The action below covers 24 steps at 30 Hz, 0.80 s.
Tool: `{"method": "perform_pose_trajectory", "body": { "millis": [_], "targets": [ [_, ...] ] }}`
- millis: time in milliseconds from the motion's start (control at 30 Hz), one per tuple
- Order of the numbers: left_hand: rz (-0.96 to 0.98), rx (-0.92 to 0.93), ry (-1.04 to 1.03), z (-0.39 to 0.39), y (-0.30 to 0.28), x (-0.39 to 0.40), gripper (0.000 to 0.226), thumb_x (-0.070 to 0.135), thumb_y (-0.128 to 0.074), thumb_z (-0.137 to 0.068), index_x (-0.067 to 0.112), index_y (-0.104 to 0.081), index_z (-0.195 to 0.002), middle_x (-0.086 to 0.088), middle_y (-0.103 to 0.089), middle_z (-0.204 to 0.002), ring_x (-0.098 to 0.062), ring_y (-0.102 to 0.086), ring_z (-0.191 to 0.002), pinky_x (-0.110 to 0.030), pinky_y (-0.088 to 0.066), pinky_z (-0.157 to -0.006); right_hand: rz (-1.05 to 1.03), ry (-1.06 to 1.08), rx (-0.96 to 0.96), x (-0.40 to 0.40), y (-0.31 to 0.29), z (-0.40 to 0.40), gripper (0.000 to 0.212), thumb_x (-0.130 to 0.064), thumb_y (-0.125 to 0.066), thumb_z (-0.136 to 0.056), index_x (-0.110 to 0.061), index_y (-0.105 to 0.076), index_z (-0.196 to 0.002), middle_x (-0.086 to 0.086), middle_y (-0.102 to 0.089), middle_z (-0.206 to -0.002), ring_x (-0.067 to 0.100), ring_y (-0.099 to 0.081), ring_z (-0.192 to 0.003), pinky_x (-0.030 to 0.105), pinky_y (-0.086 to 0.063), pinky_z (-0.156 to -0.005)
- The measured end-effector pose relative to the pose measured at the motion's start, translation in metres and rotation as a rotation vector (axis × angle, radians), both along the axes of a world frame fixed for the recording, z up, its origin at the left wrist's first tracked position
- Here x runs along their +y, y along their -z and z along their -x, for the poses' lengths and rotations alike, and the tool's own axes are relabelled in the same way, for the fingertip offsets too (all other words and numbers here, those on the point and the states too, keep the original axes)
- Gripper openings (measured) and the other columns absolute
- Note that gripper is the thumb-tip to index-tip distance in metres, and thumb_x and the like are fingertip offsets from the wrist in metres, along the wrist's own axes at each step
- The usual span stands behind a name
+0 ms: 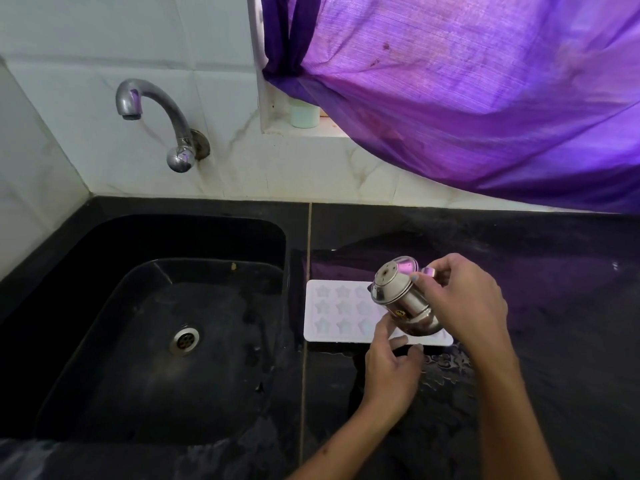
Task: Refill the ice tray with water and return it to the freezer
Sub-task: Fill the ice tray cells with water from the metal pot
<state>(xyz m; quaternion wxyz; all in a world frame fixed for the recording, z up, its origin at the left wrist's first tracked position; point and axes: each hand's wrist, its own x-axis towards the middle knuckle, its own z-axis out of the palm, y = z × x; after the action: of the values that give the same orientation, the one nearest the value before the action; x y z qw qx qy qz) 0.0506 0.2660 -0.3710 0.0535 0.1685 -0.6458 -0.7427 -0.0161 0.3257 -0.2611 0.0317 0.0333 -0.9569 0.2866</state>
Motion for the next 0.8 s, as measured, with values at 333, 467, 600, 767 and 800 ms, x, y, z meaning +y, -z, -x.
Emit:
{"method": "perform_pose_trajectory", "body": {
  "millis": [333,467,600,767,800],
  "targets": [
    [0.007,-0.016,-0.028,0.002,-0.001,-0.009,0.05,0.007,-0.054,-0.088,0.028,-0.043,-0.132,0.013,-0.053,-0.119,-0.007,-0.057,-0.109,-0.007,-0.047,-0.073,-0.059,-0.056,0.02,-0.016,0.003,0.001,0.016,-0.041,-0.063,-0.087,-0.028,-0.055,-0.091,-0.006,-0.062,-0.088,0.018,-0.059,-0.083,0.036,-0.047,-0.07],
    [0.01,-0.013,-0.035,0.003,-0.001,-0.011,0.046,0.006,-0.054,-0.088,0.03,-0.044,-0.126,0.019,-0.051,-0.114,-0.009,-0.057,-0.108,-0.006,-0.047,-0.07,-0.069,-0.066,0.034,-0.019,0.004,0.0,0.016,-0.04,-0.063,-0.087,-0.027,-0.055,-0.092,-0.006,-0.062,-0.087,0.018,-0.058,-0.082,0.034,-0.045,-0.068],
    [0.003,-0.017,-0.033,0.003,-0.001,-0.012,0.045,0.006,-0.054,-0.088,0.031,-0.044,-0.125,0.022,-0.051,-0.112,-0.008,-0.057,-0.108,-0.004,-0.046,-0.068,-0.075,-0.068,0.034,-0.021,0.003,0.0,0.017,-0.04,-0.063,-0.087,-0.026,-0.055,-0.093,-0.006,-0.061,-0.087,0.018,-0.058,-0.081,0.033,-0.043,-0.067],
    [0.007,-0.018,-0.03,0.003,0.0,-0.012,0.048,0.005,-0.054,-0.088,0.025,-0.045,-0.131,0.017,-0.052,-0.12,-0.006,-0.057,-0.107,-0.003,-0.045,-0.068,-0.081,-0.069,0.039,-0.021,0.003,-0.002,0.017,-0.04,-0.062,-0.087,-0.025,-0.056,-0.093,-0.005,-0.062,-0.088,0.019,-0.058,-0.083,0.036,-0.047,-0.07],
    [0.007,-0.017,-0.032,0.003,0.0,-0.012,0.049,0.005,-0.054,-0.088,0.024,-0.045,-0.132,0.016,-0.052,-0.121,-0.006,-0.057,-0.107,-0.003,-0.045,-0.068,-0.08,-0.067,0.039,-0.021,0.003,-0.002,0.017,-0.04,-0.063,-0.087,-0.025,-0.056,-0.093,-0.005,-0.061,-0.088,0.02,-0.058,-0.083,0.036,-0.046,-0.07]
  ]
}}
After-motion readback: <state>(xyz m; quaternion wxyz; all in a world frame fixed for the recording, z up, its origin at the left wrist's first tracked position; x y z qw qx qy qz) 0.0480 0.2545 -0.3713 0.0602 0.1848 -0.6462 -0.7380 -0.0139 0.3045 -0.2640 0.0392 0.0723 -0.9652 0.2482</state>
